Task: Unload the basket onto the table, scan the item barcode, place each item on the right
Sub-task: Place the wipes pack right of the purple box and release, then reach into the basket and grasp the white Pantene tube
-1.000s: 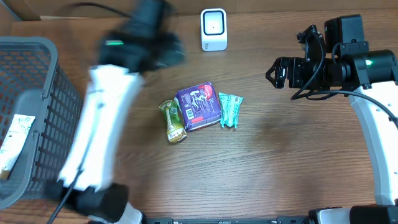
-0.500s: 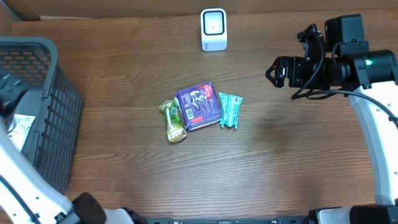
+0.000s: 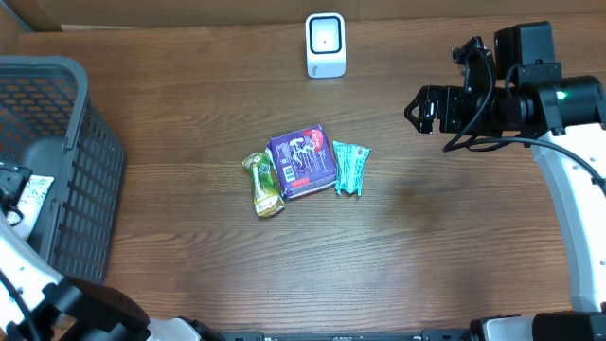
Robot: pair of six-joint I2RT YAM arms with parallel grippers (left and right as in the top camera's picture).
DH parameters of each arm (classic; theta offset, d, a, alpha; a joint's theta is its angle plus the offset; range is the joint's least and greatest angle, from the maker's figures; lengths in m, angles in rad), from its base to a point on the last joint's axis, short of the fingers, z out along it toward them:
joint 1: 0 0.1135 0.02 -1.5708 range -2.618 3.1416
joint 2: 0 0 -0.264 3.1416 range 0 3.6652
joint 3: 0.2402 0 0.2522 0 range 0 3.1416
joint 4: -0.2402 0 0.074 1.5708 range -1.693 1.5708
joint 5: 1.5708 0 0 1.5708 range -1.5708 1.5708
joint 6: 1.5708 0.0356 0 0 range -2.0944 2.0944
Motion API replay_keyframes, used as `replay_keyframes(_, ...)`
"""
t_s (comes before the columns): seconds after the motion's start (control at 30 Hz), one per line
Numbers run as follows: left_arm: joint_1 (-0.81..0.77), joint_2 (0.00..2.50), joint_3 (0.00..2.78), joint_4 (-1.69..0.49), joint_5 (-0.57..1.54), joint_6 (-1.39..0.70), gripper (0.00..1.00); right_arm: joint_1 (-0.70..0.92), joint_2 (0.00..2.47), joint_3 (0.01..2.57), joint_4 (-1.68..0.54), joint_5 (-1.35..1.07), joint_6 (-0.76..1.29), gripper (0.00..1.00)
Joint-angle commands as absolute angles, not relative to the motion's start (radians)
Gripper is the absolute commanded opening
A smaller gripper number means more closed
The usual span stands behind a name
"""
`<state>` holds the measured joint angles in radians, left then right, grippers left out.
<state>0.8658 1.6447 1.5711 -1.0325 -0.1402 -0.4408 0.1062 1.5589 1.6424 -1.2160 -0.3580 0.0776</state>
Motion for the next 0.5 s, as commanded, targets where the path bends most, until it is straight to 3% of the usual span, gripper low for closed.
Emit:
replay_keyframes(0.0,0.864,1.647,1.422,-0.880,-0.138,-0.343,0.86,0.107,1.560,1.640,-1.210,-0.352,0.070,1.00)
replay_keyframes(0.2,0.864,1.648,1.222,-0.536,-0.138,0.028,0.85,0.107,1.560,1.640,-1.210,-0.352,0.070,1.00)
replay_keyframes(0.33,0.865,1.648,1.184,-0.439,-0.138,0.274,0.87,0.107,1.560,1.640,-1.218,-0.352,0.071,1.00)
replay_keyframes(0.47,0.865,1.650,1.181,-0.411,-0.140,0.493,0.76,0.107,1.562,1.640,-1.220,-0.348,0.071,1.00)
